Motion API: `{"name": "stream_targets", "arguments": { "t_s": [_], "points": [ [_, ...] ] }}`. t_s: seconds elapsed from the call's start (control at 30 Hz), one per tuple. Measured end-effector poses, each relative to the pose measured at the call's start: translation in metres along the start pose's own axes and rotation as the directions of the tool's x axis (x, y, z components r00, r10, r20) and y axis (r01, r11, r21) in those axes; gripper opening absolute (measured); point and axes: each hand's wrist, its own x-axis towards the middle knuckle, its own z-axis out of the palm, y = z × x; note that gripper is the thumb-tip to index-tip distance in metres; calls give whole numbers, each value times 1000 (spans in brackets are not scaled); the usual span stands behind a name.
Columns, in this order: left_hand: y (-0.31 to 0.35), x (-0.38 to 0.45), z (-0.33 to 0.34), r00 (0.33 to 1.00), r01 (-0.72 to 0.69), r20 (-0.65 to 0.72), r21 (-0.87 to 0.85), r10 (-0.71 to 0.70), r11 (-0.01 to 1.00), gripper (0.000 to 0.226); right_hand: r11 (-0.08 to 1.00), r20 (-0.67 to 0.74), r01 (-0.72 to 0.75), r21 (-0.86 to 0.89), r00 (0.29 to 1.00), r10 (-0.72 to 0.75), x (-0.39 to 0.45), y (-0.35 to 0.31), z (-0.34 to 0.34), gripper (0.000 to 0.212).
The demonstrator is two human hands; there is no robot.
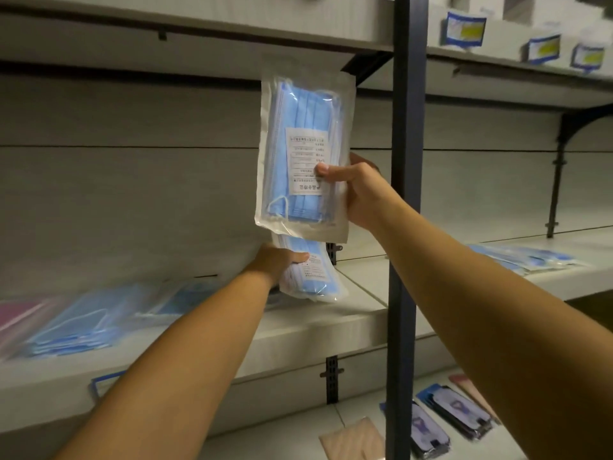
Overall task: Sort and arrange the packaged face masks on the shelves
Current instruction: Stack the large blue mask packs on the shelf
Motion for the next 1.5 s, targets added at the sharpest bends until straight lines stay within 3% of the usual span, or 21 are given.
{"name": "stream_targets", "arguments": {
  "t_s": [0.1, 0.3, 0.33, 0.47, 0.6, 0.7, 0.8, 1.07, 1.4, 1.5],
  "points": [
    [-3, 3, 7, 998, 53, -26, 43, -52, 998, 78, 1000, -2, 4, 7, 1000, -4, 2, 2, 1, 39],
    [10, -6, 19, 994, 62, -100, 305, -32, 950, 63, 1000, -5, 10, 17, 1000, -10, 5, 8, -2, 40],
    [11, -5, 20, 992, 53, -123, 382, -6, 923, 61, 1000, -4, 18, 18, 1000, -18, 5, 9, -2, 38],
    [6, 0, 23, 977, 111, -205, 704, 51, 702, 93, 998, -2, 45, 33, 999, -45, 6, 9, -2, 33],
    [7, 2, 16, 977, 107, -189, 833, 97, 542, 107, 997, -1, 52, 52, 999, -52, 9, 10, -1, 40],
    [11, 6, -3, 986, 25, -111, 841, 128, 540, 111, 996, -17, 64, 58, 998, -63, 13, 12, -1, 46],
    [18, 0, -29, 975, -122, -28, 767, 222, 630, 84, 996, -36, 59, 63, 998, -57, 16, 16, 0, 52],
    [18, -20, -116, 941, -162, -96, 717, 326, 678, 57, 997, -98, 38, 64, 995, -31, 24, 32, 6, 47],
    [12, -62, -199, 933, -120, -101, 818, 347, 563, 45, 997, -182, -59, -44, 982, 50, 39, 54, 12, 23],
    [12, -69, -209, 930, -102, -104, 848, 352, 520, 44, 960, -200, -229, -158, 960, 196, 45, 67, 1, 50]
  ]
}}
